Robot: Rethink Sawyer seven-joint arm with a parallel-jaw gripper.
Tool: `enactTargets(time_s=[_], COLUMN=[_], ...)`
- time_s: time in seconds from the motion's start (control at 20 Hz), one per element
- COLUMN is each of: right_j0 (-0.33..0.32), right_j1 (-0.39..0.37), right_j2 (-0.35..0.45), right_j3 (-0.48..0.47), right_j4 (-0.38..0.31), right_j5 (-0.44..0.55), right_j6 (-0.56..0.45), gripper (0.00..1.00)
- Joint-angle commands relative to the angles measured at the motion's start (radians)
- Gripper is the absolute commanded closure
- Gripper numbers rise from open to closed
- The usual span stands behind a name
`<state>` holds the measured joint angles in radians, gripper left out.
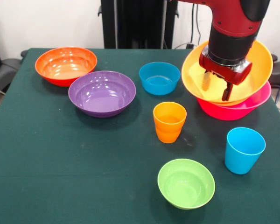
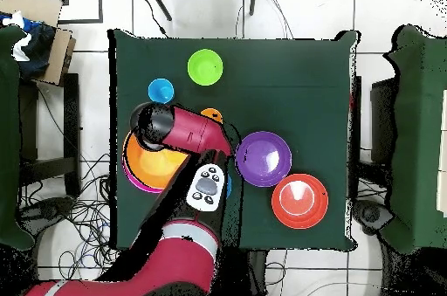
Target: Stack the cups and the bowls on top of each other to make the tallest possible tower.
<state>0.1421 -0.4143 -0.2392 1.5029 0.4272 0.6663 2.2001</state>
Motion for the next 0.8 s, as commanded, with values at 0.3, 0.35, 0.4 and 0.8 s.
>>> enactTargets(time_s=[0.3, 0.35, 0.4, 0.8], right_j0=[-0.013, -0.012, -0.012, 0.02], right_j1=[0.017, 0.018, 0.02, -0.04], right_j2=[0.057, 0.057, 0.058, 0.026], right_j3=[-0.061, -0.061, -0.062, -0.051], right_j4=[-0.018, -0.017, -0.016, -0.018], right_j5=[-0.003, -0.003, -0.005, 0.091], right_j6=[0.128, 0.129, 0.129, 0.17], gripper=[0.0, 0.0, 0.0, 0.0])
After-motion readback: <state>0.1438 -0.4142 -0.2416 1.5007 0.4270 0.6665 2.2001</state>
